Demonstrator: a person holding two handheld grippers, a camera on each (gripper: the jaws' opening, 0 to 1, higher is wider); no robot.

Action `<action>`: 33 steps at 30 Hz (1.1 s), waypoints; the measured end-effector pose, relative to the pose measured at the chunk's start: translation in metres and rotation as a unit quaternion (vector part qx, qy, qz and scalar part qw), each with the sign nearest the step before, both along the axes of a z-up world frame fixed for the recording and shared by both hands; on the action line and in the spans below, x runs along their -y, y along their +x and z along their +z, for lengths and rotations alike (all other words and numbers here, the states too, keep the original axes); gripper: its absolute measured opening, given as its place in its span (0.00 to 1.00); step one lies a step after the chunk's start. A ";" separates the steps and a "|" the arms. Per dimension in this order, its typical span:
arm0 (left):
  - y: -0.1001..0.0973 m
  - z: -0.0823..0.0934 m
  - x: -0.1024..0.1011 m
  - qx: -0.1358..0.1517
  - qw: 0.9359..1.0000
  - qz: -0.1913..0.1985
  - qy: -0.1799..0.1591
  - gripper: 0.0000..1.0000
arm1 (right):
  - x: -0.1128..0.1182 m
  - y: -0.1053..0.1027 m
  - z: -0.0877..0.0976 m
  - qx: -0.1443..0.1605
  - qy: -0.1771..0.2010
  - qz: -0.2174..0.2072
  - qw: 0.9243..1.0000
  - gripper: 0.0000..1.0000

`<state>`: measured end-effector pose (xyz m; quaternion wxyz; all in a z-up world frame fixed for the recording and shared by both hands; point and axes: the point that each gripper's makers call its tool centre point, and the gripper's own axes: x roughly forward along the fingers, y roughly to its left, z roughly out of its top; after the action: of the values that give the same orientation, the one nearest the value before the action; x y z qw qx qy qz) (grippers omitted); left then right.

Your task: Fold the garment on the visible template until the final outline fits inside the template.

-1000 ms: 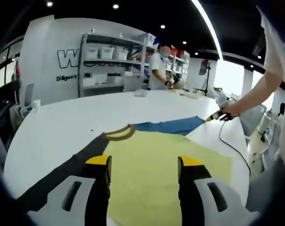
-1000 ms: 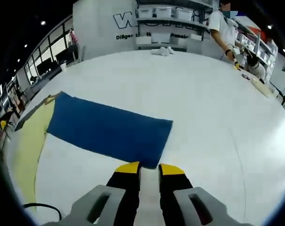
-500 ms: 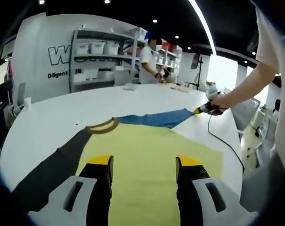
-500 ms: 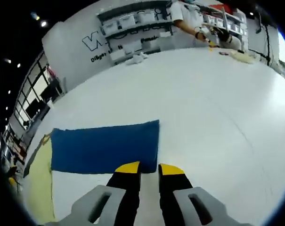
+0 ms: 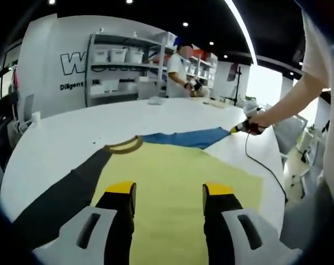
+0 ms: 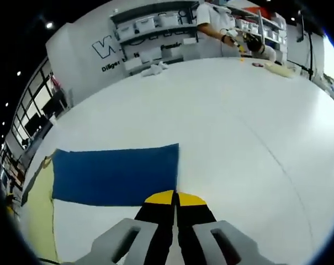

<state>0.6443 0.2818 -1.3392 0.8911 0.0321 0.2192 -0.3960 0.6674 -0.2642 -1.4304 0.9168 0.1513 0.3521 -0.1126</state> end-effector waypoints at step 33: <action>-0.006 0.003 -0.001 -0.001 1.000 0.008 -0.009 0.49 | -0.012 0.009 0.039 0.023 -0.107 0.072 0.991 0.00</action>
<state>0.6386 0.2827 -1.3360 0.8943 0.0218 0.2166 -0.3910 0.6761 -0.2523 -1.3916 0.9414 0.0289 0.3263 -0.0801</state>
